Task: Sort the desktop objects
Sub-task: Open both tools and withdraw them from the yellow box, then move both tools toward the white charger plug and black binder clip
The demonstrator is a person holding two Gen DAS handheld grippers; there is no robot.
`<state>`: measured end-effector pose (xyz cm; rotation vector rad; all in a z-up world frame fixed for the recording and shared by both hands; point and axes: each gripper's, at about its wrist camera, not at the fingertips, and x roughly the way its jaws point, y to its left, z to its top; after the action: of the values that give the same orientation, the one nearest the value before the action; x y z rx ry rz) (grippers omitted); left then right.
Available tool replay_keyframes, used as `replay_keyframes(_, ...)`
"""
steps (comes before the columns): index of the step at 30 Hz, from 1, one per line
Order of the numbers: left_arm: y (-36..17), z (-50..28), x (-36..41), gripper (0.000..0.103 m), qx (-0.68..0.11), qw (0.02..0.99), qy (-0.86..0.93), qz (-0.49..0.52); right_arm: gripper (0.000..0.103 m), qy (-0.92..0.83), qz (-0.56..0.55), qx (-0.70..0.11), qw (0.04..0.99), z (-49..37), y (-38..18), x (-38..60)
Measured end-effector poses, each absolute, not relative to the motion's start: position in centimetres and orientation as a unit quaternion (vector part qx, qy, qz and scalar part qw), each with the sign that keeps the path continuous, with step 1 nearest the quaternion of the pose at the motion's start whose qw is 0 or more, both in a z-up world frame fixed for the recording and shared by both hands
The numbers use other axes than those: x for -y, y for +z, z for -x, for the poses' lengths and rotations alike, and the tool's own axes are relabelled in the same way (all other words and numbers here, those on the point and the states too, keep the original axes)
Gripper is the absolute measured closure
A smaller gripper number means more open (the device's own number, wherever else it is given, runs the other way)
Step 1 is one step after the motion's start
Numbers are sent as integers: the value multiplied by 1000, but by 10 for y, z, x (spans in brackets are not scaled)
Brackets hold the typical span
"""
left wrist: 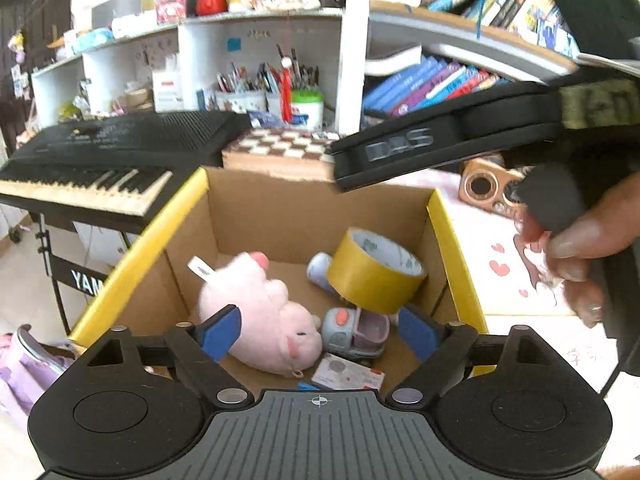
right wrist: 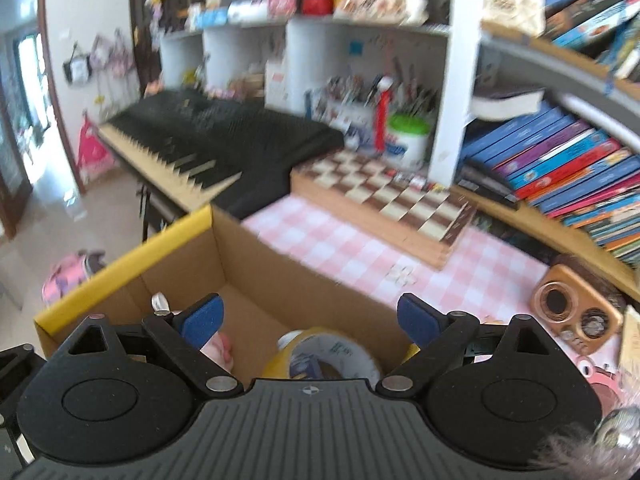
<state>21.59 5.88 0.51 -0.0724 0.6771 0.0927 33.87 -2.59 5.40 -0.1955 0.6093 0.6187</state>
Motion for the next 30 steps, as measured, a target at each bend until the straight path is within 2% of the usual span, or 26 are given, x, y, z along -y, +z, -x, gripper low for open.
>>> replay_keyframes(11, 29, -172, -89, 12, -280, 956, 78, 48, 9, 216, 45, -235, 947, -279, 79, 90)
replay_keyframes(30, 33, -96, -89, 9, -270, 961, 53, 39, 9, 98, 3, -232, 968, -142, 45, 147)
